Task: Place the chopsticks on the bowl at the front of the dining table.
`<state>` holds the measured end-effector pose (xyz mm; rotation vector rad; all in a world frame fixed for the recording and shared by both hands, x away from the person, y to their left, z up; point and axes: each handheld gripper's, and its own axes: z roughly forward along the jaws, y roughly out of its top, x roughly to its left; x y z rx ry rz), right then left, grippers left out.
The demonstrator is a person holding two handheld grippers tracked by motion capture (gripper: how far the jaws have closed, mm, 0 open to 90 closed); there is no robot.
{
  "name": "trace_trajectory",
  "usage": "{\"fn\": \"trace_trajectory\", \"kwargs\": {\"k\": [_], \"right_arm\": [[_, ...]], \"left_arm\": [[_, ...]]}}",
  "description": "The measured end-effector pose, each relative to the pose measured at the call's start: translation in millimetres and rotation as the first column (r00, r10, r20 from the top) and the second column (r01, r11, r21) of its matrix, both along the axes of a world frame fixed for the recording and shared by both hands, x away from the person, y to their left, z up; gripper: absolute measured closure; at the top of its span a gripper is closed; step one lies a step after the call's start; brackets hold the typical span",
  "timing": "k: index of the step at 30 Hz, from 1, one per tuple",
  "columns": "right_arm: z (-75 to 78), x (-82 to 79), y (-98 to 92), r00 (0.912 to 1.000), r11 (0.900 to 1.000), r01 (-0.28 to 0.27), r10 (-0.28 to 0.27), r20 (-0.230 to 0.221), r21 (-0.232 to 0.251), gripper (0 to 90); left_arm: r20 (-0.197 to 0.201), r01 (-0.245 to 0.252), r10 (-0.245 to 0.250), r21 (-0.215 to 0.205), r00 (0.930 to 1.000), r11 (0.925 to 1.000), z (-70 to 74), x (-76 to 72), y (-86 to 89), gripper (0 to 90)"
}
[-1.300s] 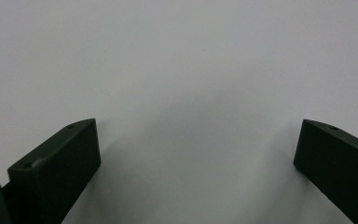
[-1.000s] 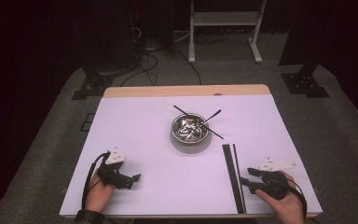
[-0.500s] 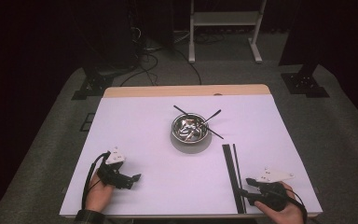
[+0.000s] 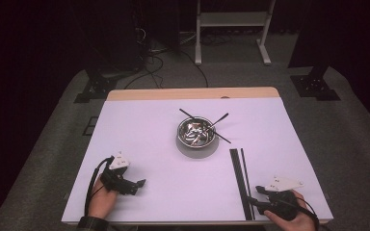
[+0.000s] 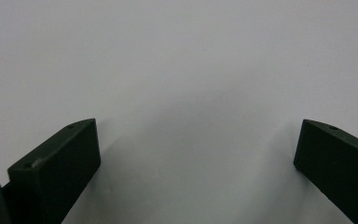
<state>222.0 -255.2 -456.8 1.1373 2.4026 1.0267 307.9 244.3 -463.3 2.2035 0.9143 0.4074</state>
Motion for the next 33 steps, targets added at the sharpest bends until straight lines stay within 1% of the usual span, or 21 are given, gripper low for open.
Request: {"fn": "trace_trajectory", "kwargs": {"k": [7, 15, 19, 24, 33], "right_arm": [[0.1, 1.9, -6.7, 0.9999, 1.0, 0.016, -0.016, -0.003, 0.0, 47.5], [0.6, 3.6, -14.5, 0.9994, 0.999, 0.034, -0.034, -0.001, -0.014, 47.4], [1.0, 4.3, -18.5, 0.9988, 0.998, 0.049, -0.049, 0.001, -0.025, 47.4], [1.4, 5.3, -23.8, 0.9974, 0.997, 0.071, -0.072, -0.002, -0.028, 47.4], [1.6, 7.0, -28.3, 0.9965, 0.996, 0.084, -0.084, 0.0, -0.03, 47.4]], "left_arm": [[0.0, 0.001, -0.001, 0.001, 1.0, 1.0, 0.1, 0.0, 0.1, 0.0], [0.0, 0.001, -0.001, 0.002, 1.0, 1.0, 0.1, 0.0, 0.1, 0.0], [0.0, 0.001, -0.001, 0.001, 1.0, 1.0, 0.0, 0.0, 0.1, 0.0], [0.0, 0.001, -0.001, 0.002, 1.0, 1.0, 0.1, 0.0, 0.1, 0.0], [0.0, 0.001, -0.001, 0.002, 1.0, 1.0, 0.1, 0.0, 0.1, 0.0]]}}
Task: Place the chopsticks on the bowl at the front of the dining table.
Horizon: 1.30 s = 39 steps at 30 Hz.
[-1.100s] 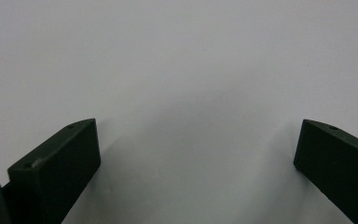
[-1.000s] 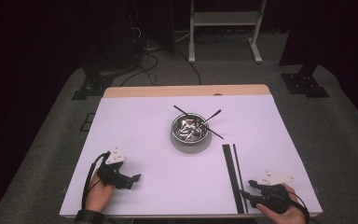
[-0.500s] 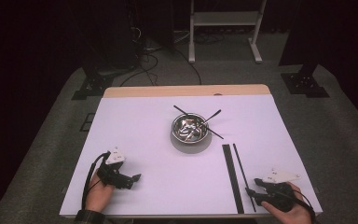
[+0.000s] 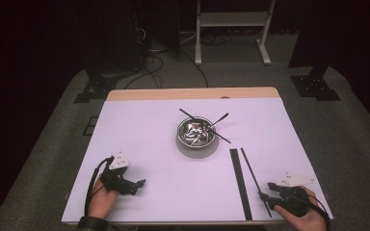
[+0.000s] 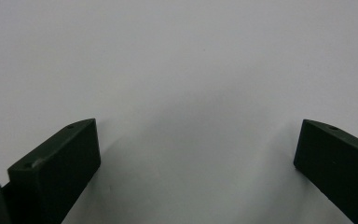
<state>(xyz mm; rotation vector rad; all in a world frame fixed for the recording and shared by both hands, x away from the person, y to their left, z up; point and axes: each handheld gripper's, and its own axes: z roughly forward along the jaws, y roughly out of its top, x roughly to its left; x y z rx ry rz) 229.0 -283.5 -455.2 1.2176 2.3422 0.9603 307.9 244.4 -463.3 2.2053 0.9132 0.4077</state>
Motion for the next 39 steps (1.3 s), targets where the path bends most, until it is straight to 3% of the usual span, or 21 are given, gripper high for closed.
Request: {"fn": "trace_trajectory", "kwargs": {"k": [39], "right_arm": [[0.5, 10.8, -21.8, 0.9985, 0.998, 0.054, -0.054, 0.012, -0.017, 46.7]], "left_arm": [[0.0, 0.0, 0.0, 0.0, 1.0, 1.0, 0.0, 0.0, 0.0, 0.0]]}}
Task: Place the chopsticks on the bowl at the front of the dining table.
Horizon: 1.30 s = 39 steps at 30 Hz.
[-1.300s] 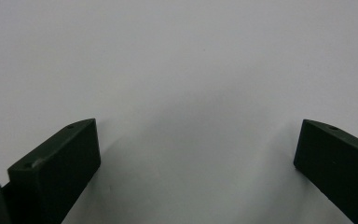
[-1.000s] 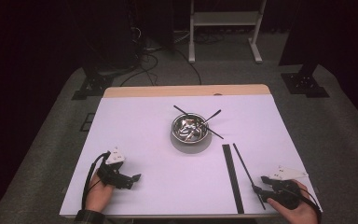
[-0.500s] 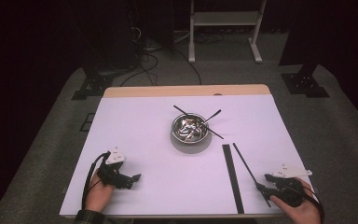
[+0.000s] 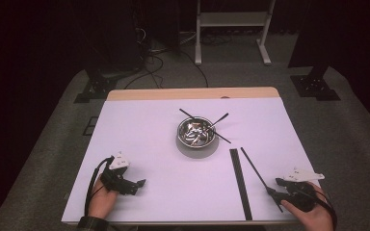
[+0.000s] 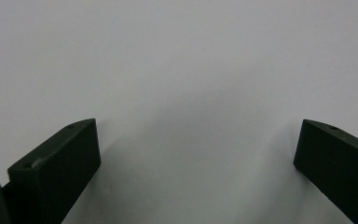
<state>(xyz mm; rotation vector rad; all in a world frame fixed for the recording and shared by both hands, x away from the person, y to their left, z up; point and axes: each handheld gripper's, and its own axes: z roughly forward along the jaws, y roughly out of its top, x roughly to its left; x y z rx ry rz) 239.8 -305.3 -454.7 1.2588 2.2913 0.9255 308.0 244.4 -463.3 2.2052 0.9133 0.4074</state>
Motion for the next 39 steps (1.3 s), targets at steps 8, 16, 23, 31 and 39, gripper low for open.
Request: {"fn": "trace_trajectory", "kwargs": {"k": [8, 16, 23, 31, 39], "right_arm": [[0.0, 3.6, -4.7, 1.0, 1.0, 0.004, -0.004, 0.002, -0.002, 46.4], [0.1, 8.5, -10.0, 0.9999, 1.0, 0.014, -0.014, 0.004, 0.001, 46.9], [-0.2, 13.1, -17.2, 0.9996, 1.0, 0.028, -0.028, 0.007, 0.004, 46.9], [-0.1, 17.5, -25.0, 0.999, 0.999, 0.044, -0.045, 0.01, 0.003, 46.9], [-0.4, 20.9, -32.5, 0.998, 0.998, 0.062, -0.062, 0.005, 0.013, 46.9]], "left_arm": [[0.0, -0.001, 0.001, -0.002, 1.0, 1.0, -0.1, 0.0, -0.1, 0.0], [-0.001, -0.001, 0.001, -0.001, 1.0, 1.0, 0.0, 0.0, 0.0, 0.0], [-0.001, -0.001, 0.001, -0.002, 1.0, 1.0, -0.1, 0.1, 0.0, 0.0], [-0.001, -0.001, 0.001, -0.002, 1.0, 1.0, -0.1, 0.1, 0.0, 0.0], [-0.001, -0.001, 0.001, -0.002, 1.0, 1.0, -0.1, 0.1, -0.1, 0.0]]}}
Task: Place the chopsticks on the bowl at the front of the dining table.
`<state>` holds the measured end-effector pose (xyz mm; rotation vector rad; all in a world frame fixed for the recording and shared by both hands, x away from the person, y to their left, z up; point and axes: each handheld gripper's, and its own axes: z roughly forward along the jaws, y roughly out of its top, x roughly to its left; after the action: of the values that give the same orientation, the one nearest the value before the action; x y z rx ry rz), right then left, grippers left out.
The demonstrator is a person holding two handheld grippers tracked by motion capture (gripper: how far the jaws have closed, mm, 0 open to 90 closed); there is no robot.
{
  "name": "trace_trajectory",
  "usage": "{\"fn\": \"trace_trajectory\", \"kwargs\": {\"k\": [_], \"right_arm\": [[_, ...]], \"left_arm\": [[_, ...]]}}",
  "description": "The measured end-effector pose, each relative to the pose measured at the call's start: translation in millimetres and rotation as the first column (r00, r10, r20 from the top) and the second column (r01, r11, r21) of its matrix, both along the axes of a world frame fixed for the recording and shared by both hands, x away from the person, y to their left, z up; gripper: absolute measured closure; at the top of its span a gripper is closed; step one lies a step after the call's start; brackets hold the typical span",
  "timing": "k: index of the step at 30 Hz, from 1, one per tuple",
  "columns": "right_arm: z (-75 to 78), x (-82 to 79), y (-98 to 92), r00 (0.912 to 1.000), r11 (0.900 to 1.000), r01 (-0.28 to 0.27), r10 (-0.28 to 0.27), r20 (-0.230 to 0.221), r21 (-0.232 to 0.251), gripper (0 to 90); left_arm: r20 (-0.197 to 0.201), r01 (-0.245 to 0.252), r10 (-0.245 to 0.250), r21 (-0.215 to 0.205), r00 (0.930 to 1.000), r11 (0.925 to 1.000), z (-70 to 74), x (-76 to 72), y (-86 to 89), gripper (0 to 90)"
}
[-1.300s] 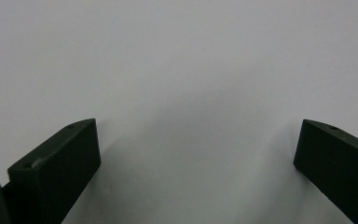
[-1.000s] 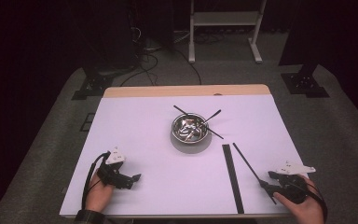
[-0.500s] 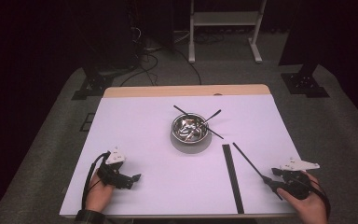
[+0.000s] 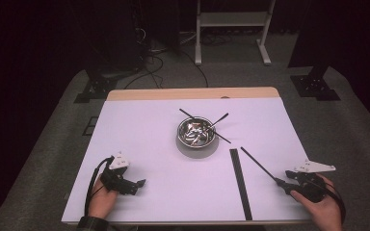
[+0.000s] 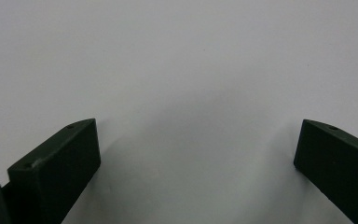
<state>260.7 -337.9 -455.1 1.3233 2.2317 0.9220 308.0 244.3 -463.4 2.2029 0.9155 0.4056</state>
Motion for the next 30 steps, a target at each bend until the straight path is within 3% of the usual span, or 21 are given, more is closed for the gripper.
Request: {"fn": "trace_trajectory", "kwargs": {"k": [12, 30], "right_arm": [[3.6, 3.6, 4.0, 0.9997, 1.0, -0.023, 0.022, 0.014, 0.021, 46.9], [7.8, 25.2, 17.9, 0.9974, 0.997, -0.067, 0.067, 0.027, 0.034, 48.8]], "left_arm": [[0.0, 0.0, 0.0, 0.0, 1.0, 1.0, 0.0, 0.0, 0.0, 0.0], [-0.001, 0.0, 0.0, 0.001, 1.0, 1.0, 0.0, 0.0, 0.0, 0.0]]}}
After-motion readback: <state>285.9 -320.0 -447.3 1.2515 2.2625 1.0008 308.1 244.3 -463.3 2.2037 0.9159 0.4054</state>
